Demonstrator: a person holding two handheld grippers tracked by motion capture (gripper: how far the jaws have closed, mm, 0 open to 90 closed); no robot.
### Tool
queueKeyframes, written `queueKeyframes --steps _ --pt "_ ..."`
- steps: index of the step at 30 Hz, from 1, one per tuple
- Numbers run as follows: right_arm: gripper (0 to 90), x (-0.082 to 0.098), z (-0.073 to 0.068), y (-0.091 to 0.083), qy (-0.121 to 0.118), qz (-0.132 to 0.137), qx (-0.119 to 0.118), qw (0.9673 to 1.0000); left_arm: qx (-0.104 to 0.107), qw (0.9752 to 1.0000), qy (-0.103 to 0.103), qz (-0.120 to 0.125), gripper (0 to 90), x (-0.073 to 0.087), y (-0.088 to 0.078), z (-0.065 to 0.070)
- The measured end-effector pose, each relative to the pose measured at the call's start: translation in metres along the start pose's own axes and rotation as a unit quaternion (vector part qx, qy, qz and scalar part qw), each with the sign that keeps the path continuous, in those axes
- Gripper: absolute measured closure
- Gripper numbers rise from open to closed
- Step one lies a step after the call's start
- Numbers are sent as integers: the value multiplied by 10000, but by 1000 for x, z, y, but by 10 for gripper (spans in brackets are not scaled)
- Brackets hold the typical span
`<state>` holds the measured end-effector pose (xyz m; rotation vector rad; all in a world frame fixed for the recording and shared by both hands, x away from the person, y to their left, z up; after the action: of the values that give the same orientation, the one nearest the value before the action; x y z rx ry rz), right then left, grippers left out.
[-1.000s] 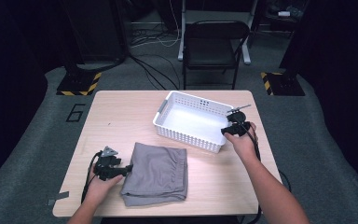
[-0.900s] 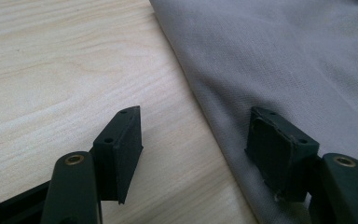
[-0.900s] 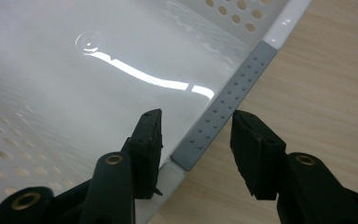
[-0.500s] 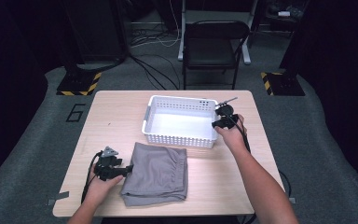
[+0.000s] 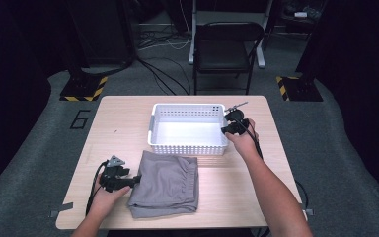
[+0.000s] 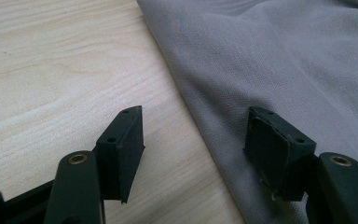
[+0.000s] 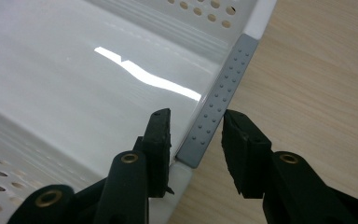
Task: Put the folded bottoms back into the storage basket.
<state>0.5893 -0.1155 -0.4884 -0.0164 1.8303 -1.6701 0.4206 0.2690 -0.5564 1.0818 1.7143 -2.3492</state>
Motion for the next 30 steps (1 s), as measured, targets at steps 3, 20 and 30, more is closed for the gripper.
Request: queueKeyframes --steps 3,20,30 --pt "626 -1 1 0 -57 -55 3 10000 -3 10000 -2 10 368 0 0 0" --pt "453 -3 -5 -21 271 315 -96 9991 -1 10000 -9 9 366 0 0 0" --pt "402 31 -33 -69 -52 868 -227 9960 17 10000 -48 41 365 -1 -3 4"
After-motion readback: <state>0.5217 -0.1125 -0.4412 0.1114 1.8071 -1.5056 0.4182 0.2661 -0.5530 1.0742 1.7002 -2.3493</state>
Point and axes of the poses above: each handheld gripper's, and its own axes: y roughly forward along the jaws, x roughly out of its underside, z roughly to its right, the point moved 6 cm from there along y, roughly forward along the jaws, and after that the axes turned 11 degrees about -z, right-handed, at the moved point
